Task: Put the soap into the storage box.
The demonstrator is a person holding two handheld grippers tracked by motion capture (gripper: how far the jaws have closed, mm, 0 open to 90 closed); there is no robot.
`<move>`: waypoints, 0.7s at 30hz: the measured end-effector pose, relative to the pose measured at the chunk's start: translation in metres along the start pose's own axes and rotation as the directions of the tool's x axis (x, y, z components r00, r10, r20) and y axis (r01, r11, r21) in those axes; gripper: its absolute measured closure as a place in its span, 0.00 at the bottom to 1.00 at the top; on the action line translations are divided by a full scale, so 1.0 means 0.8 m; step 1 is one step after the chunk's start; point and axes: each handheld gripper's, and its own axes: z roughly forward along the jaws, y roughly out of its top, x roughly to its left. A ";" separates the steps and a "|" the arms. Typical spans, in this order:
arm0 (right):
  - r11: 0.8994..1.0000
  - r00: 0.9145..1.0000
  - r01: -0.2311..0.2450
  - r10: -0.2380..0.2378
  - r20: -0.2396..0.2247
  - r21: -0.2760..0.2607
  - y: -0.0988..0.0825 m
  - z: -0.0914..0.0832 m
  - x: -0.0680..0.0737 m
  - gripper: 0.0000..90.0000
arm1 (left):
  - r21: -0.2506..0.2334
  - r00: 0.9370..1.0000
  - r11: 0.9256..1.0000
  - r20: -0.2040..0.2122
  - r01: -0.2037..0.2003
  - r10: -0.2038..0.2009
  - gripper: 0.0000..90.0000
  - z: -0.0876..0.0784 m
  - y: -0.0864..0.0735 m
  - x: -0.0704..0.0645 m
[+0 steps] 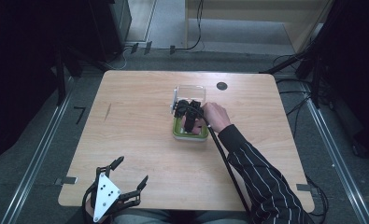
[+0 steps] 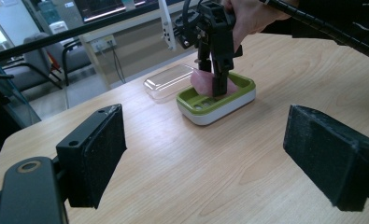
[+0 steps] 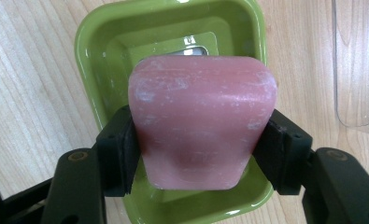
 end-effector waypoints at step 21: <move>1.000 1.000 0.018 -0.018 -0.008 0.005 0.003 0.008 0.005 0.43 | -0.001 1.000 1.000 -0.001 0.000 0.000 0.15 0.000 0.000 0.000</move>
